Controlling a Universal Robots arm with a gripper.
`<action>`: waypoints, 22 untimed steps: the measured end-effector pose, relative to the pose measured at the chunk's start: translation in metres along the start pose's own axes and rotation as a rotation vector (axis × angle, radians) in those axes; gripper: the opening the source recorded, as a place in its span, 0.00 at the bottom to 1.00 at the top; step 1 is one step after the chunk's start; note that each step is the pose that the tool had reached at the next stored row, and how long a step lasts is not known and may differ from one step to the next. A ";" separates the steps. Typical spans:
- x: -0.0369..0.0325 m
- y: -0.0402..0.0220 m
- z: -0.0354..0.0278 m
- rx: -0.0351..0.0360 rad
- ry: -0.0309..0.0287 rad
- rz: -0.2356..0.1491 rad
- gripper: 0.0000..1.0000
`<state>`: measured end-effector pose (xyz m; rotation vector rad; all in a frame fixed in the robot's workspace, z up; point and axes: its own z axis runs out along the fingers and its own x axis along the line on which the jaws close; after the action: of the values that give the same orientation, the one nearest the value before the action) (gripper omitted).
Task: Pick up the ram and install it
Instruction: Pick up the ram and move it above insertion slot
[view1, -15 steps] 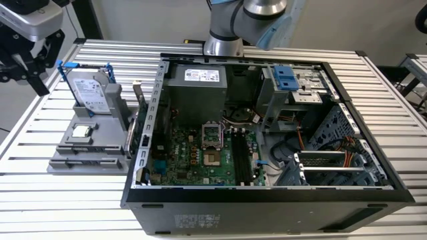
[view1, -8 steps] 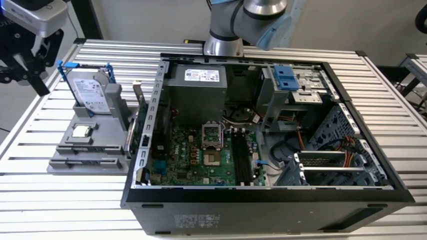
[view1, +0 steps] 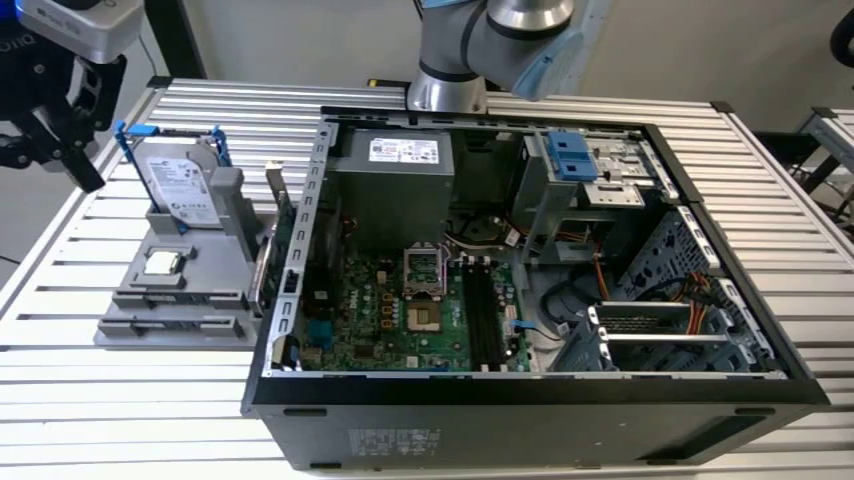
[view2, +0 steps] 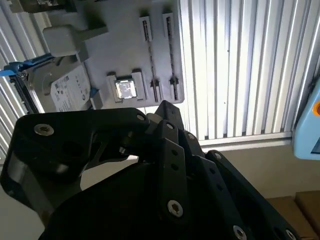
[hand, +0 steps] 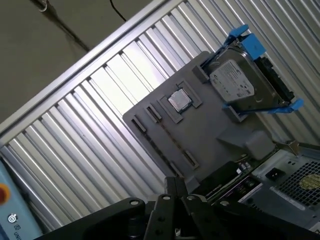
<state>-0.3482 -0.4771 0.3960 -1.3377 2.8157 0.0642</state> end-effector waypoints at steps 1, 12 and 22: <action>0.0000 0.0000 0.0000 -0.0002 0.0002 -0.007 0.00; 0.0000 0.0001 -0.0016 -0.0026 0.0030 -0.084 0.00; 0.0000 0.0001 -0.0023 -0.0063 0.0059 -0.181 0.00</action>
<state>-0.3483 -0.4771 0.3983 -1.5896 2.6867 0.0655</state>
